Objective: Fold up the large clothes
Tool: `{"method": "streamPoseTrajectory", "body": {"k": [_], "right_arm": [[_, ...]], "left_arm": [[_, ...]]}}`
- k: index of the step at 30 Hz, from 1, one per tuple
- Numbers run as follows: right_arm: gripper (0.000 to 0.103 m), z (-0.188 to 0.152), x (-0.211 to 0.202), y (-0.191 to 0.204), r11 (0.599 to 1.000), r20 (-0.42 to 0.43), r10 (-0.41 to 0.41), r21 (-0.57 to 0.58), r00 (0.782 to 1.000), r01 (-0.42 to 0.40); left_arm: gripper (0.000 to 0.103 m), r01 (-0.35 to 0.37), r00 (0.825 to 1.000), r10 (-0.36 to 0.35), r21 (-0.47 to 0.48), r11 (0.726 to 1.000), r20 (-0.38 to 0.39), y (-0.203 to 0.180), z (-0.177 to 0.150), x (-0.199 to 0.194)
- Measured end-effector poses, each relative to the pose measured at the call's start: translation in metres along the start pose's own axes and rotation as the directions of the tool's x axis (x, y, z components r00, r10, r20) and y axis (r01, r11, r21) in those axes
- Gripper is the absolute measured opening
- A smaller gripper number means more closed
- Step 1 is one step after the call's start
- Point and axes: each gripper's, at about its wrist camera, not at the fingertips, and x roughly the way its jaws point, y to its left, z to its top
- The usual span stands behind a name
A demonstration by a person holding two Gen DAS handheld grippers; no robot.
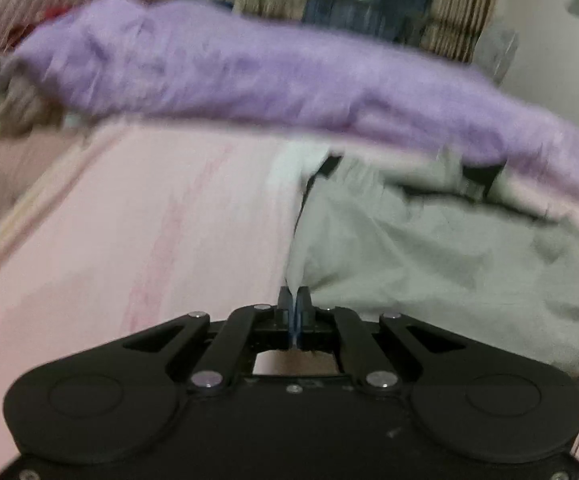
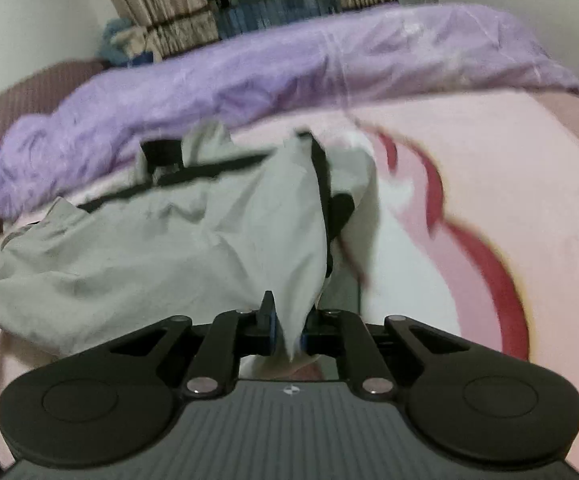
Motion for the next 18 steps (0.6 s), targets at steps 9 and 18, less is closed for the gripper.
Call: {"method": "streamPoseTrajectory", "body": {"k": [9,18], "right_arm": [[0.066,-0.018,0.015,-0.005,0.983,-0.053,-0.181,-0.03,0.982,0.18],[0.089,0.067,0.008,0.003,0.984,0.229,-0.16,-0.036,0.96,0.173]], "left_arm": [[0.036,-0.075,0.997,0.077,0.046,0.996,-0.028,0.0,-0.008,0.032],[0.088,-0.017,0.984,-0.008,0.134,0.991,0.177,-0.037,0.084,0.063]]}}
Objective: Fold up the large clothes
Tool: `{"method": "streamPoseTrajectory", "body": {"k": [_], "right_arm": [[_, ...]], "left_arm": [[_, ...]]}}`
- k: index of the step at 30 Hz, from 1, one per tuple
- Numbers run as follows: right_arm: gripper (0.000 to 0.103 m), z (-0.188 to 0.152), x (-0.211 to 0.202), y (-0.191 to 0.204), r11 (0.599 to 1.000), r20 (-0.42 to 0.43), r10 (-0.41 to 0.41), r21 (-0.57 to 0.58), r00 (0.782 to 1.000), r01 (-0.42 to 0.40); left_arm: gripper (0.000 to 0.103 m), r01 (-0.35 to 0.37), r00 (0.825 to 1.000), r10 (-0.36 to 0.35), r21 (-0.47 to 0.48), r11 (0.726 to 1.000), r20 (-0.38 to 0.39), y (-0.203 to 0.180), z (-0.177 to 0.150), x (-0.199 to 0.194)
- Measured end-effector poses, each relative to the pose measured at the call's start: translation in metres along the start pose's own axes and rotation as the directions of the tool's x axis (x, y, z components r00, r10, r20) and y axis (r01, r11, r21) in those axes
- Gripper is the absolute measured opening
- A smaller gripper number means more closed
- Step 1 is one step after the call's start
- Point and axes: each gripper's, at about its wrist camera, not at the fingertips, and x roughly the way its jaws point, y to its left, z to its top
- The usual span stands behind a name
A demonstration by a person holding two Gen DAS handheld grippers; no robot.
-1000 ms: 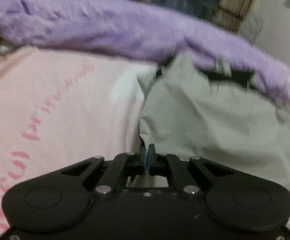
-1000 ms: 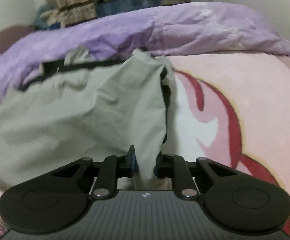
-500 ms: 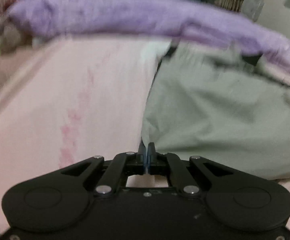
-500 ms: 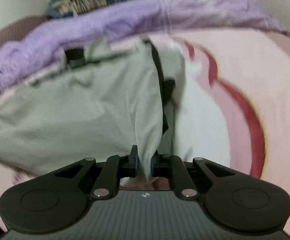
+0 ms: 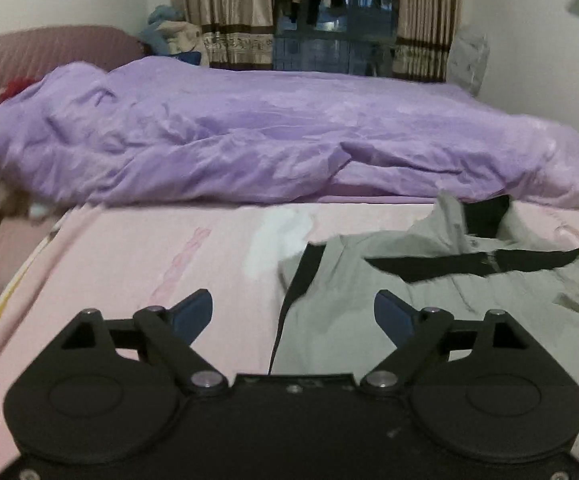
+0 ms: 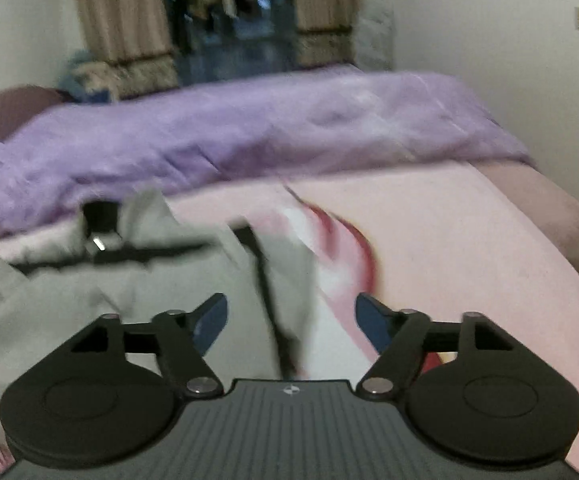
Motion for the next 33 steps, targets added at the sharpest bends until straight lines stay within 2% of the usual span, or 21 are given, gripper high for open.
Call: {"method": "streamPoseTrajectory", "body": {"k": [1,4,5,6,7,8,9,10,11,12,13,16,20,22,25,28,29,30,31,32,33], "right_arm": [[0.089,0.007,0.013,0.008,1.0,0.004,0.008,-0.018,1.0,-0.008],[0.089,0.022,0.066,0.035,0.993,-0.01,0.027,-0.113,1.0,-0.028],[0.085,0.023,0.086,0.041,0.99,-0.036,0.013,-0.137,0.999,-0.018],[0.06,0.025,0.111,0.047,0.987,-0.082,-0.023,-0.158,0.996,0.01],[0.044,0.022,0.123,0.05,0.984,-0.111,-0.058,-0.172,0.992,0.038],[0.032,0.021,0.138,0.052,0.982,-0.138,-0.099,-0.176,0.986,0.074],[0.027,0.019,0.15,0.052,0.984,-0.16,-0.106,-0.158,0.981,0.08],[0.026,0.016,0.154,0.049,0.991,-0.168,-0.078,-0.123,0.983,0.058],[0.024,0.012,0.155,0.047,0.994,-0.165,-0.064,-0.101,0.984,0.048],[0.022,0.01,0.152,0.046,0.994,-0.147,-0.059,-0.1,0.987,0.045],[0.021,0.008,0.145,0.046,0.994,-0.12,-0.058,-0.094,0.991,0.047],[0.019,0.015,0.119,0.047,0.994,0.035,-0.113,-0.007,0.993,0.113],[0.018,0.02,0.09,0.076,0.975,0.22,-0.205,-0.039,0.954,0.218],[0.018,0.02,0.098,0.079,0.967,0.233,-0.235,-0.041,0.944,0.25],[0.018,0.01,0.135,0.076,0.951,0.157,-0.297,-0.036,0.942,0.306],[0.026,-0.013,0.177,0.077,0.913,0.058,-0.39,-0.104,0.919,0.395],[0.038,-0.015,0.183,0.078,0.911,0.039,-0.396,-0.11,0.917,0.398],[0.063,-0.013,0.183,0.079,0.902,0.037,-0.416,-0.108,0.909,0.418],[0.077,-0.011,0.174,0.077,0.886,0.063,-0.449,-0.094,0.891,0.453],[0.094,-0.009,0.17,0.076,0.866,0.099,-0.484,-0.09,0.87,0.492],[0.094,-0.007,0.164,0.074,0.852,0.14,-0.498,-0.101,0.856,0.513]], "left_arm": [[0.088,-0.019,1.0,0.019,0.003,1.0,0.001,-0.007,0.003,0.016],[0.088,0.026,0.995,-0.027,-0.012,1.0,-0.099,-0.017,0.007,0.071],[0.088,0.039,0.992,-0.042,-0.027,0.999,-0.12,-0.018,0.008,0.085],[0.088,0.044,0.989,-0.05,-0.042,0.998,-0.14,-0.016,0.007,0.096],[0.088,0.04,0.985,-0.049,-0.059,0.997,-0.167,-0.015,0.006,0.106],[0.088,0.036,0.983,-0.047,-0.065,0.997,-0.178,-0.012,0.006,0.111],[0.088,0.03,0.983,-0.042,-0.073,0.997,-0.178,-0.008,0.009,0.121],[0.083,0.027,0.982,-0.044,-0.091,0.996,-0.182,-0.003,0.01,0.126],[0.067,0.039,0.979,-0.059,-0.105,0.994,-0.194,-0.002,0.008,0.13],[0.034,0.073,0.974,-0.094,-0.106,0.992,-0.205,-0.002,0.007,0.132],[0.033,0.092,0.972,-0.114,-0.111,0.99,-0.207,-0.002,0.006,0.128],[0.028,0.086,0.988,-0.093,-0.06,0.995,-0.126,-0.009,0.011,0.106],[0.025,0.064,0.997,-0.061,-0.072,0.995,0.052,-0.015,0.029,0.074],[0.026,0.037,0.997,-0.031,-0.075,0.997,0.071,-0.019,0.029,0.083],[0.029,0.038,0.999,-0.037,-0.102,0.994,0.003,-0.022,0.014,0.121],[0.035,-0.028,0.999,0.026,-0.056,0.998,-0.046,-0.031,-0.013,0.149],[0.038,-0.041,0.999,0.04,-0.048,0.998,-0.02,-0.033,-0.018,0.149],[0.05,-0.058,0.998,0.058,-0.044,0.997,-0.013,-0.033,-0.017,0.149],[0.063,-0.085,0.996,0.085,-0.034,0.996,-0.013,-0.033,-0.014,0.147],[0.069,-0.119,0.993,0.119,-0.016,0.993,0.006,-0.032,-0.011,0.142],[0.078,-0.151,0.988,0.151,-0.011,0.988,0.028,-0.03,-0.01,0.135]]}}
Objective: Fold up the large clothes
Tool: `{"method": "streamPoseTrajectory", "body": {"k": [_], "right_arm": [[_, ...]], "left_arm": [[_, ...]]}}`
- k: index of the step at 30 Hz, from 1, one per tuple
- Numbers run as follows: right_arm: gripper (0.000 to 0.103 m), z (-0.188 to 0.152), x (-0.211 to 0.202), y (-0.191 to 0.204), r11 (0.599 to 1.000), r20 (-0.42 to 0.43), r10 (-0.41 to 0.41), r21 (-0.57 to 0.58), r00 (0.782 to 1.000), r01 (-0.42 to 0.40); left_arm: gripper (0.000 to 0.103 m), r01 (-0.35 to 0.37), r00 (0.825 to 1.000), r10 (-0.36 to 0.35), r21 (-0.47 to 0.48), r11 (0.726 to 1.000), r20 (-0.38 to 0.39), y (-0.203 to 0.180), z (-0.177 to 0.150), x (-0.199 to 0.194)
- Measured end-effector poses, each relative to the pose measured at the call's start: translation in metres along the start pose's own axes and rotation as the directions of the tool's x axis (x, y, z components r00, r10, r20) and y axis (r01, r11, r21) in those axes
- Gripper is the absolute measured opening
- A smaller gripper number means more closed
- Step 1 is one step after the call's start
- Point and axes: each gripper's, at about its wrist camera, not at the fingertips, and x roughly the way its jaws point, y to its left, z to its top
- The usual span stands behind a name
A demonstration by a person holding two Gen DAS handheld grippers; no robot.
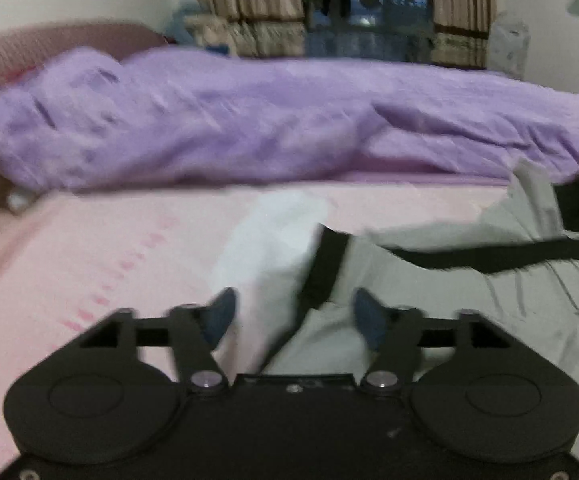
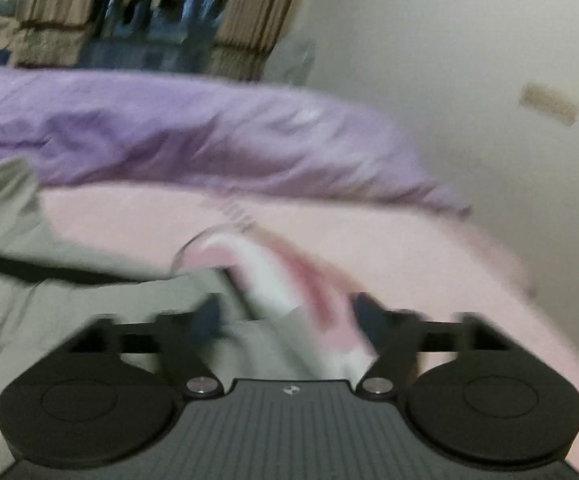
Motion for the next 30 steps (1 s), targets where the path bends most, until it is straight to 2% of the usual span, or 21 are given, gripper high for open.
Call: {"method": "streamPoseTrajectory", "body": {"k": [1,3,4,5,6,7,8,11,13,14,15,16,17,18,20,21,23,26,27,30], "right_arm": [[0.089,0.002,-0.006,-0.007,1.0,0.032,-0.004,-0.009,0.999,0.004],[0.067,0.01,-0.017,-0.022,0.994,0.068,-0.113,0.008,0.991,0.113],[0.067,0.016,-0.025,-0.032,0.991,0.08,-0.131,0.038,0.988,0.128],[0.067,0.022,-0.035,-0.042,0.994,0.095,-0.087,0.074,0.992,0.08],[0.065,0.027,-0.048,-0.053,0.993,0.113,-0.005,0.115,0.994,-0.008],[0.064,0.032,-0.063,-0.062,0.983,0.139,0.078,0.153,0.987,-0.099],[0.063,0.035,-0.076,-0.065,0.97,0.163,0.138,0.178,0.977,-0.167],[0.065,0.03,-0.114,-0.052,0.903,0.214,0.308,0.241,0.927,-0.356],[0.065,0.016,-0.128,-0.027,0.826,0.214,0.453,0.266,0.865,-0.498],[0.064,0.009,-0.133,-0.01,0.799,0.196,0.512,0.249,0.837,-0.547],[0.061,0.003,-0.137,0.009,0.791,0.162,0.556,0.198,0.815,-0.579],[0.06,-0.004,-0.141,0.028,0.807,0.128,0.562,0.132,0.817,-0.575],[0.06,-0.012,-0.145,0.044,0.829,0.11,0.545,0.081,0.831,-0.554],[0.06,-0.021,-0.15,0.054,0.834,0.096,0.543,0.057,0.834,-0.549],[0.06,-0.031,-0.148,0.066,0.803,0.051,0.591,0.052,0.805,-0.594],[0.06,-0.036,-0.142,0.072,0.801,0.019,0.596,0.049,0.803,-0.596],[0.06,-0.043,-0.134,0.076,0.815,-0.021,0.579,0.051,0.815,-0.577],[0.051,-0.054,-0.131,0.072,0.823,-0.043,0.568,0.04,0.822,-0.566],[0.051,-0.056,-0.133,0.064,0.834,-0.035,0.552,0.019,0.833,-0.551],[0.051,-0.063,-0.128,0.034,0.896,-0.012,0.444,-0.017,0.896,-0.444]], "left_arm": [[0.08,-0.038,0.999,0.038,0.002,0.999,0.027,0.003,0.004,-0.009],[0.083,-0.068,0.995,0.07,-0.024,0.997,0.065,0.013,0.015,-0.026],[0.085,-0.059,0.996,0.062,-0.044,0.997,0.067,0.017,0.02,-0.035],[0.086,-0.034,0.996,0.04,-0.075,0.997,0.075,0.021,0.025,-0.048],[0.091,-0.017,0.996,0.026,-0.095,0.995,0.085,0.025,0.028,-0.059],[0.098,0.001,0.995,0.011,-0.112,0.994,0.102,0.025,0.03,-0.072],[0.101,0.023,0.992,-0.007,-0.129,0.991,0.125,0.023,0.029,-0.085],[0.103,0.1,0.983,-0.074,-0.155,0.983,0.167,0.0,0.024,-0.111],[0.103,0.128,0.98,-0.102,-0.154,0.98,0.17,-0.024,0.015,-0.122],[0.103,0.131,0.981,-0.103,-0.165,0.978,0.165,-0.033,0.007,-0.124],[0.103,0.128,0.983,-0.1,-0.177,0.976,0.155,-0.04,-0.003,-0.126],[0.102,0.121,0.986,-0.096,-0.191,0.974,0.137,-0.045,-0.014,-0.123],[0.102,0.128,0.987,-0.106,-0.199,0.972,0.121,-0.047,-0.023,-0.118],[0.102,0.139,0.987,-0.12,-0.198,0.97,0.106,-0.049,-0.03,-0.114],[0.102,0.143,0.989,-0.136,-0.139,0.98,0.055,-0.059,-0.043,-0.099],[0.103,0.125,0.992,-0.122,-0.105,0.987,0.037,-0.063,-0.047,-0.094],[0.103,0.078,0.997,-0.078,-0.078,0.994,0.005,-0.064,-0.057,-0.075],[0.103,0.068,0.997,-0.07,-0.083,0.994,-0.016,-0.061,-0.064,-0.062],[0.103,0.061,0.998,-0.062,-0.066,0.996,-0.009,-0.061,-0.065,-0.063],[0.103,0.013,1.0,-0.013,-0.02,1.0,0.013,-0.051,-0.065,-0.06]]}}
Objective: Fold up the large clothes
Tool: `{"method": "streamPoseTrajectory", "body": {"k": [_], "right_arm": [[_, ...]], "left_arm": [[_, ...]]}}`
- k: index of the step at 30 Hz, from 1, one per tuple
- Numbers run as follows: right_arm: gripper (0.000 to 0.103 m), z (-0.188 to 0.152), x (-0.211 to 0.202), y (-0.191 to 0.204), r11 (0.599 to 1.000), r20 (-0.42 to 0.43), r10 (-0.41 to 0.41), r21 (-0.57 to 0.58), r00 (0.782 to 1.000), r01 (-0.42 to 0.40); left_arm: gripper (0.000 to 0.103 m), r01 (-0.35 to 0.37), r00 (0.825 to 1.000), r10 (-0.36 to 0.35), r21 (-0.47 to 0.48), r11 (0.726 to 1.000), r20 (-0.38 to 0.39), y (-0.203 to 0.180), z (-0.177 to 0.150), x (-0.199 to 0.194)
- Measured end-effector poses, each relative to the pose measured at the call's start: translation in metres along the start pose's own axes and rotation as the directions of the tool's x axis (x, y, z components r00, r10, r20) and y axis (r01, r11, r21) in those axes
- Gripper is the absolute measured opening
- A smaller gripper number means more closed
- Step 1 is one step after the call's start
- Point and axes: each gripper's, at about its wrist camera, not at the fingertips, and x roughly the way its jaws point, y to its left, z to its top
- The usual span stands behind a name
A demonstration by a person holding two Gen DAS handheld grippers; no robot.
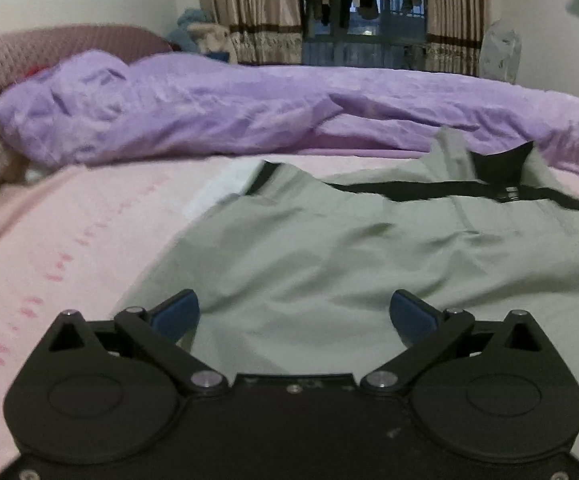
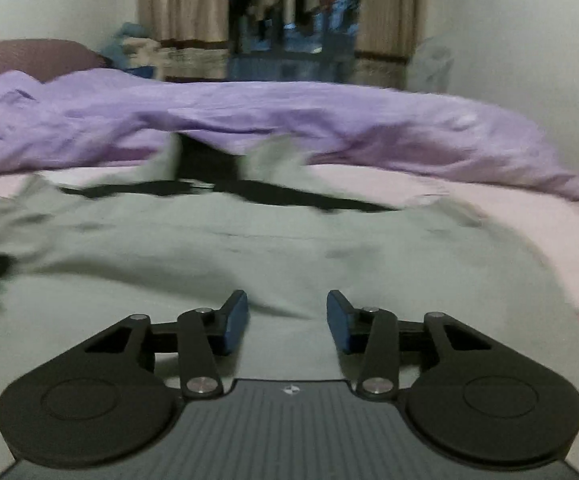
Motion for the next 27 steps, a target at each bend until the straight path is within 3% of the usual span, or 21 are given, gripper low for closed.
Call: {"method": "streamPoseTrajectory", "body": {"k": [2,3,5,6,11,13,14,16,17,20,24,27], "right_arm": [[0.05,-0.004,0.0,-0.037,0.997,-0.009,-0.014,0.073,1.0,0.014],[0.036,-0.006,-0.002,-0.056,0.994,-0.025,-0.026,0.104,0.999,0.029],[0.022,-0.012,-0.011,-0.088,0.992,-0.023,-0.02,0.123,1.0,0.023],[0.01,-0.015,-0.016,-0.102,0.989,-0.033,-0.033,0.146,0.999,0.038],[0.013,-0.02,-0.027,-0.134,0.97,-0.096,-0.153,0.175,0.984,0.168],[0.024,-0.014,-0.035,-0.135,0.968,-0.13,-0.155,0.181,0.979,0.177],[0.037,-0.01,-0.042,-0.132,0.964,-0.135,-0.179,0.174,0.975,0.201],[0.039,-0.001,-0.061,-0.118,0.956,-0.088,-0.243,0.145,0.966,0.254],[0.04,0.001,-0.071,-0.112,0.962,-0.06,-0.223,0.15,0.973,0.229],[0.048,0.007,-0.095,-0.084,0.978,-0.011,-0.047,0.201,0.999,0.048],[0.054,0.006,-0.106,-0.031,0.972,-0.005,0.14,0.191,0.99,-0.136],[0.054,-0.002,-0.103,0.004,0.976,-0.051,0.17,0.147,0.984,-0.161]], "left_arm": [[0.103,-0.056,0.998,0.056,0.004,0.998,-0.026,0.016,0.001,0.006],[0.103,-0.087,0.995,0.086,0.001,0.996,-0.057,0.026,0.002,0.01],[0.103,-0.11,0.99,0.105,-0.044,0.993,-0.098,0.046,0.005,0.011],[0.103,-0.118,0.988,0.112,-0.057,0.991,-0.106,0.054,0.005,0.011],[0.103,-0.161,0.977,0.144,-0.099,0.982,-0.158,0.075,0.022,0.0],[0.103,-0.121,0.988,0.111,-0.1,0.988,-0.107,0.073,0.032,-0.022],[0.103,-0.094,0.993,0.087,-0.093,0.991,-0.076,0.07,0.039,-0.034],[0.103,-0.047,0.998,0.043,-0.082,0.995,-0.047,0.06,0.045,-0.054],[0.103,-0.018,0.999,0.015,-0.083,0.996,-0.046,0.054,0.046,-0.062],[0.103,0.087,0.994,-0.091,-0.074,0.993,-0.051,0.031,0.034,-0.084],[0.103,0.143,0.986,-0.145,-0.035,0.989,-0.076,-0.006,0.01,-0.09],[0.103,0.185,0.969,-0.186,-0.025,0.982,-0.16,-0.027,-0.012,-0.089]]}}
